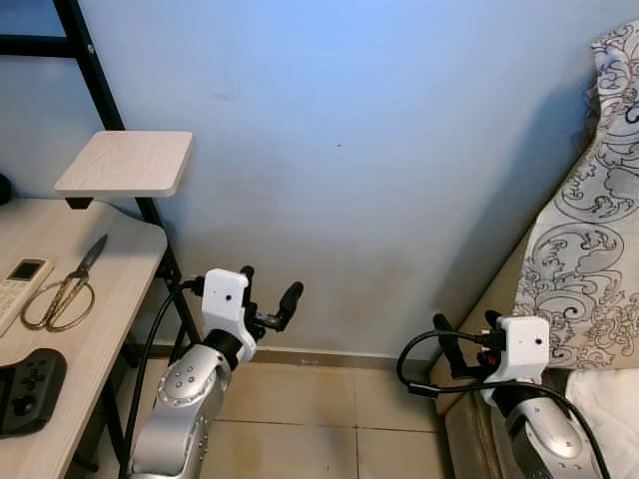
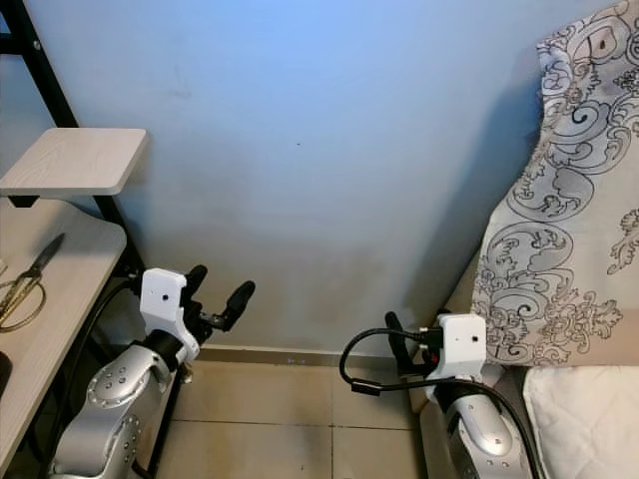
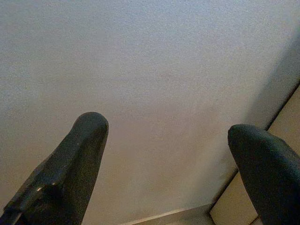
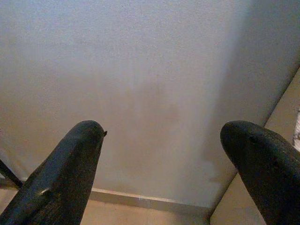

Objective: Clean up the room

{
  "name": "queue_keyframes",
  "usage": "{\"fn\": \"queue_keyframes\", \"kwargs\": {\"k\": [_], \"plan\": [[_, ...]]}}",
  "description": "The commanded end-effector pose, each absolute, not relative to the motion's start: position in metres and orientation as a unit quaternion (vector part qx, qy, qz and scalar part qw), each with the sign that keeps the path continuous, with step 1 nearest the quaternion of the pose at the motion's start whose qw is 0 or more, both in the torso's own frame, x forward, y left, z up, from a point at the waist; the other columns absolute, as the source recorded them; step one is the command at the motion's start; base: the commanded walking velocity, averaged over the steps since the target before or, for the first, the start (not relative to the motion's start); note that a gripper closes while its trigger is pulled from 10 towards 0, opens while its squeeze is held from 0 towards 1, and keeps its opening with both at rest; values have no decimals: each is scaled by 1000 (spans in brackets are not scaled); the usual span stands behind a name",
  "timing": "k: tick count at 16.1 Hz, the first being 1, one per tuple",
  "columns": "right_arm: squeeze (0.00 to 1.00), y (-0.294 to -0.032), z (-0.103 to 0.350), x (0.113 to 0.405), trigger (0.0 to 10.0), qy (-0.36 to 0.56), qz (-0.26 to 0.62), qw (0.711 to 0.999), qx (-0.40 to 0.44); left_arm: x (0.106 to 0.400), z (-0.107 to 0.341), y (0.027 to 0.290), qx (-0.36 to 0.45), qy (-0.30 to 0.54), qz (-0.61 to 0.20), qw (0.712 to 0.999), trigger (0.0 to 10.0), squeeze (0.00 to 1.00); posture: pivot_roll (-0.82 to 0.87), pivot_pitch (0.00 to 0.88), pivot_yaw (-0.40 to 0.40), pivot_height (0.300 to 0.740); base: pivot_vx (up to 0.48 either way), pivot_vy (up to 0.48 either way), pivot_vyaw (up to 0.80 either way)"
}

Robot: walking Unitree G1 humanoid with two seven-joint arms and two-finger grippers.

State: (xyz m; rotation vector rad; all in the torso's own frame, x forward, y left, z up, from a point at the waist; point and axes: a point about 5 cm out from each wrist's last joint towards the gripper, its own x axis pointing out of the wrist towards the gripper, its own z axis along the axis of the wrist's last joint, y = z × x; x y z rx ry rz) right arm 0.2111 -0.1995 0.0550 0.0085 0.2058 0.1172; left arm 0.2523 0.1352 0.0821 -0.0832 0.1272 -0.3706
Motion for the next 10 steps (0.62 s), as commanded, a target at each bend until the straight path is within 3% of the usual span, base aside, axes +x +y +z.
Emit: {"fn": "queue_keyframes", "kwargs": {"k": [1, 7, 10], "plan": [[0, -173, 57, 276, 10000, 112, 11, 993, 47, 310, 77, 120, -60, 101, -149, 982, 10000, 0, -22, 0, 17, 740, 0, 0, 0], [0, -173, 57, 276, 10000, 112, 11, 993, 47, 310, 77, 120, -60, 101, -149, 982, 10000, 0, -22, 0, 17, 740, 0, 0, 0], [0, -181, 49, 247, 10000, 136, 16, 989, 59, 302, 82, 124, 13, 106, -196, 975, 10000, 0, -38, 0, -7, 740, 0, 0, 0]]}}
